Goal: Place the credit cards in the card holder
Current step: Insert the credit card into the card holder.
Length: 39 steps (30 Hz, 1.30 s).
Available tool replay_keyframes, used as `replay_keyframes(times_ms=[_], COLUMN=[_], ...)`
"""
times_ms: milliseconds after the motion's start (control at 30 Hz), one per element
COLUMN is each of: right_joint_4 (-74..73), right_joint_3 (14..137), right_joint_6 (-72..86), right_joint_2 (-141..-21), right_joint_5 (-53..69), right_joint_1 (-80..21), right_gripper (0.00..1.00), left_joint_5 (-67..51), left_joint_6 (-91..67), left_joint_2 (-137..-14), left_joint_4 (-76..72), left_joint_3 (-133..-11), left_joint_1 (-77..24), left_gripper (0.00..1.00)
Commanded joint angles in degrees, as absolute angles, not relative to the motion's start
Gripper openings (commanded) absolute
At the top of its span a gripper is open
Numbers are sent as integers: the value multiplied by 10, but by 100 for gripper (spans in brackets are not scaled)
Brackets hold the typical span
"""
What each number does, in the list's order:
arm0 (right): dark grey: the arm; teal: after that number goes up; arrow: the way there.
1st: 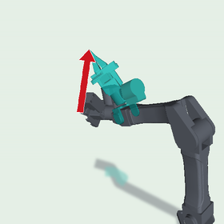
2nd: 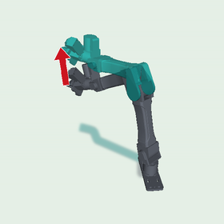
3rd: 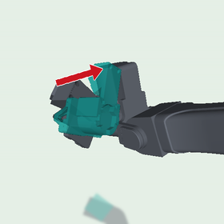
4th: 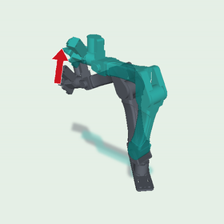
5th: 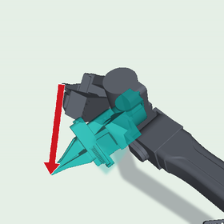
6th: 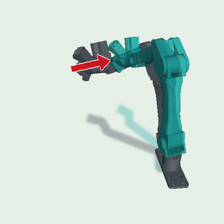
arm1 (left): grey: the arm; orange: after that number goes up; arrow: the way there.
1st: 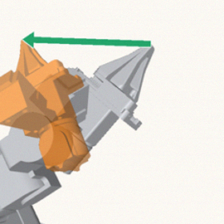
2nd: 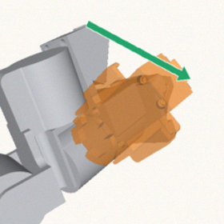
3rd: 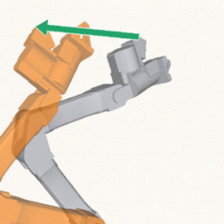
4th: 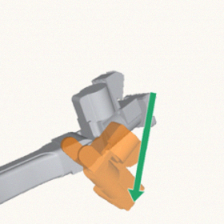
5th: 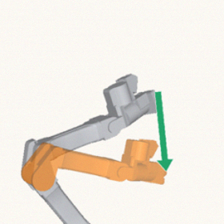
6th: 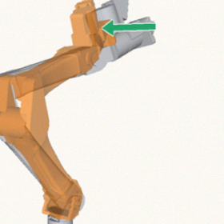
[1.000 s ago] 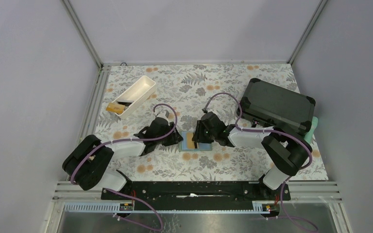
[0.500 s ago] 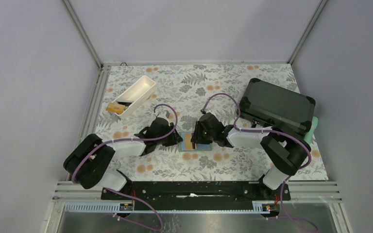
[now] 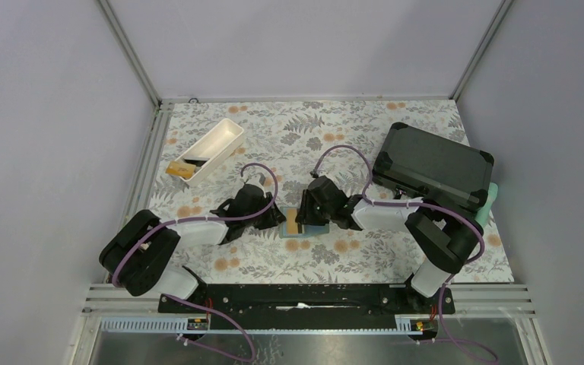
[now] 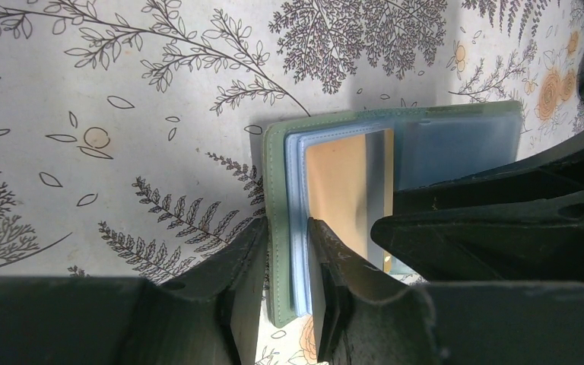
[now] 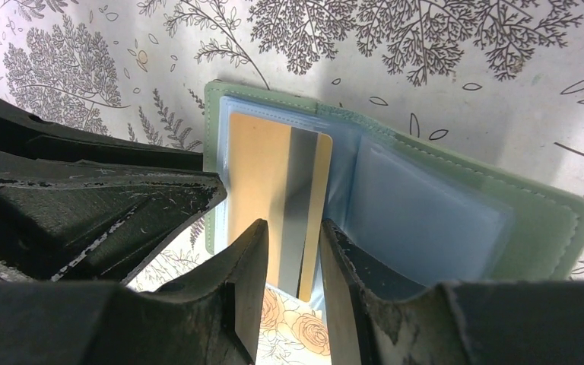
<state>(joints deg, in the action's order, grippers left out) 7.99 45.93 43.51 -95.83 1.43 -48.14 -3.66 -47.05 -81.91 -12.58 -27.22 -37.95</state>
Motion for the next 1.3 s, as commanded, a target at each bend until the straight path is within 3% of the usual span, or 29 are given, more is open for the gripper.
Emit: replay_keyframes(times_ms=[0,267,667,1267], right_joint_4=[84,83,72,29], right_joint_3=[487,493,494,501], right_joint_6=[447,452,453,417], right_joint_2=[-966,-974,-984,-886], right_joint_5=[17,17,4,-35], right_joint_1=[-495,-499,-506,-506], right_gripper=[38,35,41,54], left_joint_5=[-53,-54,-45,45], left_joint_6=[-476,-481,-480,-434], left_joint_2=[-811,-805,-785,-689], left_joint_4=[-128,-129,-116,10], left_joint_3=[-263,-260,-258,-285], left_joint_1=[-382,-382,-382,-374], left_gripper=[29,30,31,56])
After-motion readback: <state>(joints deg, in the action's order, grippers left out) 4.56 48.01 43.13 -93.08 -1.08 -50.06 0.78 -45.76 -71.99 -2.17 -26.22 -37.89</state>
